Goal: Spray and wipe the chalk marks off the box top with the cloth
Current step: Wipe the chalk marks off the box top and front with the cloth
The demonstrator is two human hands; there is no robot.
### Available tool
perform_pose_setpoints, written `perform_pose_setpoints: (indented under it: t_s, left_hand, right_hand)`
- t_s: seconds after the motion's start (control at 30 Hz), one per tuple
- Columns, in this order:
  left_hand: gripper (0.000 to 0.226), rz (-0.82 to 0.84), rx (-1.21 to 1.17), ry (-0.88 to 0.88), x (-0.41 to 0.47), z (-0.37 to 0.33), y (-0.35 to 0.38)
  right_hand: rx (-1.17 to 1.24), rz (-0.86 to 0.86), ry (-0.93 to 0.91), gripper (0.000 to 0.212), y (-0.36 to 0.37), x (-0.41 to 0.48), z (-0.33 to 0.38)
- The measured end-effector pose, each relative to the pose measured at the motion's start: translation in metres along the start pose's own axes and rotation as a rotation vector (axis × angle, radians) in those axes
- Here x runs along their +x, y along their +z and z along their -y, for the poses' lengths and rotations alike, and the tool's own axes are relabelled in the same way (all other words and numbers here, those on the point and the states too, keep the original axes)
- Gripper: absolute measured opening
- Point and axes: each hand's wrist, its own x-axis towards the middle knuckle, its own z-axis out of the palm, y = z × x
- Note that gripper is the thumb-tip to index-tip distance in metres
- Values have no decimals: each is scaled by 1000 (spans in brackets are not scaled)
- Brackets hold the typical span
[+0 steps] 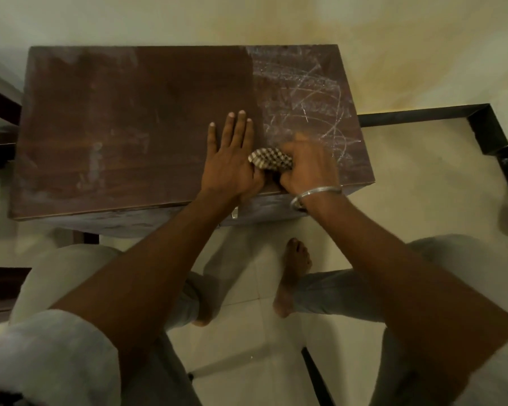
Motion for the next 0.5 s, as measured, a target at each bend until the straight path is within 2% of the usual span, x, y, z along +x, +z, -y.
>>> perform_pose_setpoints:
  t_s: [0.17,0.3,0.5]
  left_hand:
    - [79,-28,-44,-20,6,-4,1]
    - [73,-69,-87,-6,7,-4,0]
    - [76,-58,-79,-22,18,-4,-1]
  right_hand:
    - [0,-25,-14,25,3,17,-1]
    - [-14,-45,13,31,3,61,12]
    - [2,-23,-49,22,8,41,-4]
